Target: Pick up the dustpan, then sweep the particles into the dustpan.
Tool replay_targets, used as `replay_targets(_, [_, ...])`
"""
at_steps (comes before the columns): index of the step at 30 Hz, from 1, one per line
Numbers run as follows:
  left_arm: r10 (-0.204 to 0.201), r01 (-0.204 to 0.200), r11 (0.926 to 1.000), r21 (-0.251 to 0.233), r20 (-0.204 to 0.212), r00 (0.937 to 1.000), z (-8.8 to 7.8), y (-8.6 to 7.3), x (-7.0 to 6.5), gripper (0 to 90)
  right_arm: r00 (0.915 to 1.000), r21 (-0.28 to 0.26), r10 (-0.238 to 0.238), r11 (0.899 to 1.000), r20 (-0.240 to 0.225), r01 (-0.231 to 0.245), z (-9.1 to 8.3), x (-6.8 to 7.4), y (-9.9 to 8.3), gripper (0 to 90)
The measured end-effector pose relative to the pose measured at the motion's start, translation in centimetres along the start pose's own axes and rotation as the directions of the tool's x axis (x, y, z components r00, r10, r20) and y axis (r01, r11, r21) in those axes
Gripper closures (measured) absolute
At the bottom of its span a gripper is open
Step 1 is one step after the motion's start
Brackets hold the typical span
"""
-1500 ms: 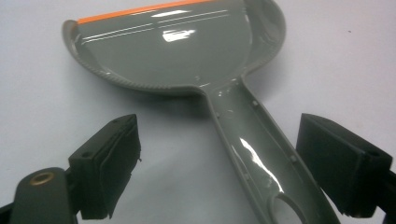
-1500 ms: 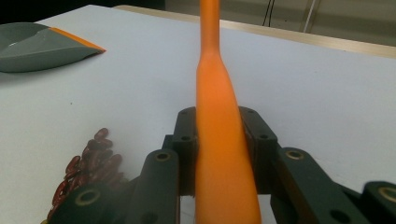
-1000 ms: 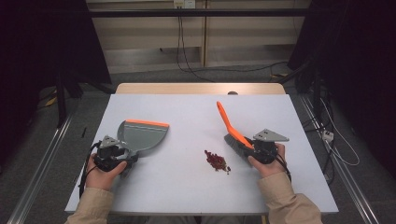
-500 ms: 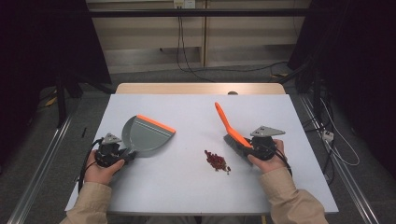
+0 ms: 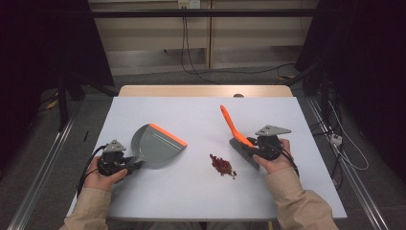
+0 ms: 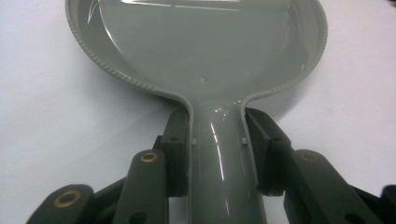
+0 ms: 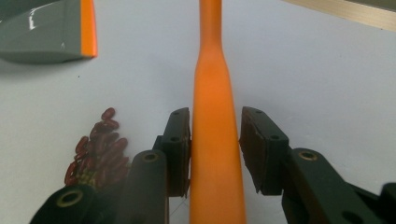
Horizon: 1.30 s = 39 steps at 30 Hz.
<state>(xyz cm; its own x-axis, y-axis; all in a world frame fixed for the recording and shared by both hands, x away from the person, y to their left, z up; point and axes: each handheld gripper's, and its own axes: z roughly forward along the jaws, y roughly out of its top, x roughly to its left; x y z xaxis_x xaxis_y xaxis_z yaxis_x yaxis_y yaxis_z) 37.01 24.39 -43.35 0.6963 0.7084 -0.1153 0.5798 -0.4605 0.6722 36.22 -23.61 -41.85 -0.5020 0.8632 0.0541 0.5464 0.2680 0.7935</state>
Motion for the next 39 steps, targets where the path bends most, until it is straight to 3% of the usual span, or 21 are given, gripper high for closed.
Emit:
replay_targets(3, [0.042,-0.042,0.9991,-0.002,0.031,0.9987,-0.1,0.0,-0.8,63.0,0.9998,0.025,-0.004,1.0,0.019,0.003,0.4,0.0,0.3,65.1])
replay_targets(4, [0.053,-0.052,0.9986,-0.01,0.038,0.9979,-0.1,0.0,-1.1,63.1,0.9998,0.032,-0.008,0.999,0.021,0.007,0.5,0.0,0.3,70.4])
replay_targets(8, [0.093,-0.092,0.9956,-0.02,0.067,0.9934,-0.2,0.2,-1.8,63.1,0.9995,0.057,-0.021,0.998,0.023,0.02,0.4,0.1,0.4,70.9])
replay_targets(13, [0.126,-0.123,0.9919,-0.031,0.106,0.9864,-0.4,0.4,-2.5,63.2,0.9993,0.04,-0.012,0.999,0.036,0.01,0.3,0.2,0.3,71.2])
replay_targets(16, [0.134,-0.131,0.9908,-0.033,0.126,0.9829,-0.4,0.5,-3.0,63.2,0.9988,0.002,0.0,1.0,0.048,0.0,0.1,0.0,0.2,71.1])
replay_targets(27, [0.162,-0.154,0.9867,-0.053,0.22,0.962,-1.0,0.3,-4.1,63.2,0.9988,-0.024,0.019,1.0,0.045,-0.018,-0.1,0.0,0.0,71.2])
replay_targets(28, [0.159,-0.151,0.9872,-0.051,0.22,0.9626,-1.0,0.2,-4.2,63.2,0.9986,-0.026,0.021,0.999,0.048,-0.02,-0.1,0.1,0.0,71.2])
replay_targets(29, [0.167,-0.16,0.986,-0.048,0.239,0.9565,-1.1,0.2,-4.3,63.2,0.9986,-0.026,0.02,0.999,0.048,-0.019,-0.1,0.1,0.0,71.1])
replay_targets(37, [0.182,-0.175,0.9832,-0.05,0.299,0.9366,-1.1,-0.3,-5.2,63.1,0.9979,-0.031,0.035,0.999,0.055,-0.034,-0.2,0.4,-0.4,71.1])
replay_targets(39, [0.186,-0.179,0.9826,-0.049,0.294,0.9375,-1.1,-0.5,-5.5,63.1,0.9976,-0.024,0.033,0.999,0.061,-0.032,-0.2,0.6,-0.5,71.2])
